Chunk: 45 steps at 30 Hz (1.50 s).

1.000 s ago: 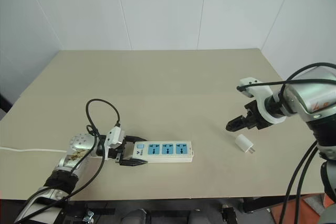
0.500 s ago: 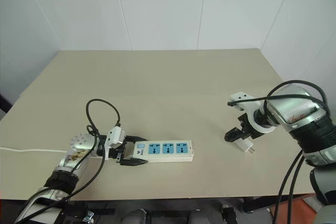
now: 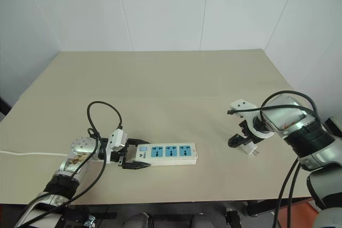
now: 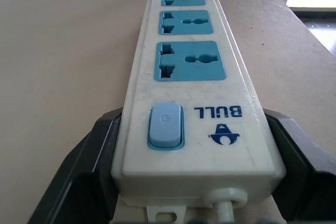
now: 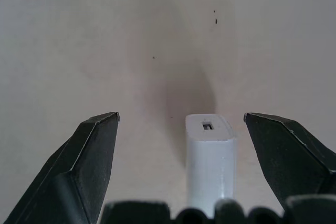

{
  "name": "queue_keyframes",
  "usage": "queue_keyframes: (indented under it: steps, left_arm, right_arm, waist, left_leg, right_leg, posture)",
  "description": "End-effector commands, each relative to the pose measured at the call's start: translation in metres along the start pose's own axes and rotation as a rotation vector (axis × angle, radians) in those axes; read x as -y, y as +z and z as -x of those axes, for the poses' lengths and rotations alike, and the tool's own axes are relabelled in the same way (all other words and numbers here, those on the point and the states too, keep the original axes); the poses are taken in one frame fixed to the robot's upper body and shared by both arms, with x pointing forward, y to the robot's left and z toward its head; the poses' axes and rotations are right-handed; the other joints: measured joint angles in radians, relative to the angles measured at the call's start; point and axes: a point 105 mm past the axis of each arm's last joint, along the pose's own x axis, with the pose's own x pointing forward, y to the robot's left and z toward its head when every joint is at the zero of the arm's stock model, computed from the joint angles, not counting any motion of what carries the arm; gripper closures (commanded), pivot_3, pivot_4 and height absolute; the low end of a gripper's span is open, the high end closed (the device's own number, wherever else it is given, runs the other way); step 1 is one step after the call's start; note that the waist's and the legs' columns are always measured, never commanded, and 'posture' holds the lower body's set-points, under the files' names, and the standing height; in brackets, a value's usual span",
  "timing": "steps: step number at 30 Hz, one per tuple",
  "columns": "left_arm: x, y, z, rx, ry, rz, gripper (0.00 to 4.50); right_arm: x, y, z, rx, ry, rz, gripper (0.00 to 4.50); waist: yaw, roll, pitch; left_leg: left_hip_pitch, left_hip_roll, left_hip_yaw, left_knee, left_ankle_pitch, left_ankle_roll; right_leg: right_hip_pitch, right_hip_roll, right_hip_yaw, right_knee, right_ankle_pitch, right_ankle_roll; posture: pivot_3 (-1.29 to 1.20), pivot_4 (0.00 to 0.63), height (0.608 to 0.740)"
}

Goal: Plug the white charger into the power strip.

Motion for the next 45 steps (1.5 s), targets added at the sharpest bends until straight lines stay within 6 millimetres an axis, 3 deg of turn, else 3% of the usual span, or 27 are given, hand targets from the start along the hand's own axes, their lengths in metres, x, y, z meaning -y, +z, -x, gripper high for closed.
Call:
queue_keyframes:
  steps: [1, 24, 27, 35, 42, 45]
  left_arm:
    - [0.008, -0.006, -0.006, -0.018, -0.034, 0.019, 1.20]
    - [0.010, -0.006, -0.005, -0.021, -0.036, 0.023, 1.20]
    - [0.010, -0.006, -0.004, -0.023, -0.036, 0.023, 1.20]
    - [0.010, -0.006, -0.002, -0.028, -0.034, 0.025, 1.20]
    - [0.009, -0.007, -0.002, -0.031, -0.035, 0.028, 1.20]
    - [0.009, -0.008, -0.002, -0.034, -0.037, 0.029, 1.20]
  right_arm:
    - [0.005, 0.002, 0.003, 0.012, -0.024, 0.018, 0.00]
    - [0.001, -0.006, -0.007, -0.040, 0.007, 0.059, 0.00]
    - [0.000, -0.007, -0.009, -0.045, 0.013, 0.064, 0.58]
    - [-0.005, -0.008, -0.012, -0.049, 0.022, 0.083, 3.27]
    - [-0.007, -0.005, -0.009, -0.020, 0.030, 0.093, 3.34]
    - [-0.003, 0.022, 0.002, 0.164, 0.024, 0.101, 3.34]
  waist:
    - [-0.001, 0.000, 0.000]
    - [-0.002, 0.000, 0.000]
    - [-0.002, 0.000, 0.000]
    - [-0.003, 0.000, 0.000]
    - [-0.003, 0.000, 0.000]
    - [-0.004, -0.001, 0.000]
  left_leg:
    - [0.000, 0.000, 0.000, 0.000, 0.000, 0.000]
    - [0.000, 0.000, 0.000, 0.000, 0.000, 0.000]
    - [0.000, 0.000, 0.000, 0.000, 0.000, 0.000]
    - [0.001, 0.000, 0.000, 0.000, 0.000, 0.000]
    - [0.001, 0.000, 0.000, 0.000, 0.000, 0.000]
    - [0.001, 0.000, 0.000, 0.000, 0.000, 0.000]
  right_leg:
    - [0.000, 0.000, 0.000, 0.000, 0.000, 0.000]
    - [0.000, 0.000, 0.000, 0.000, 0.000, 0.000]
    - [0.000, 0.000, 0.000, 0.000, 0.000, 0.000]
    - [0.000, 0.000, 0.000, 0.000, 0.000, 0.000]
    - [0.000, 0.001, 0.000, 0.000, 0.000, 0.000]
    - [0.001, 0.001, 0.000, 0.000, 0.000, 0.000]
  posture:
    - [0.00, 0.150, 0.740]
    - [0.00, 0.150, 0.740]
    - [0.00, 0.150, 0.740]
    - [0.00, 0.150, 0.740]
    - [0.00, 0.150, 0.740]
    - [0.00, 0.150, 0.740]
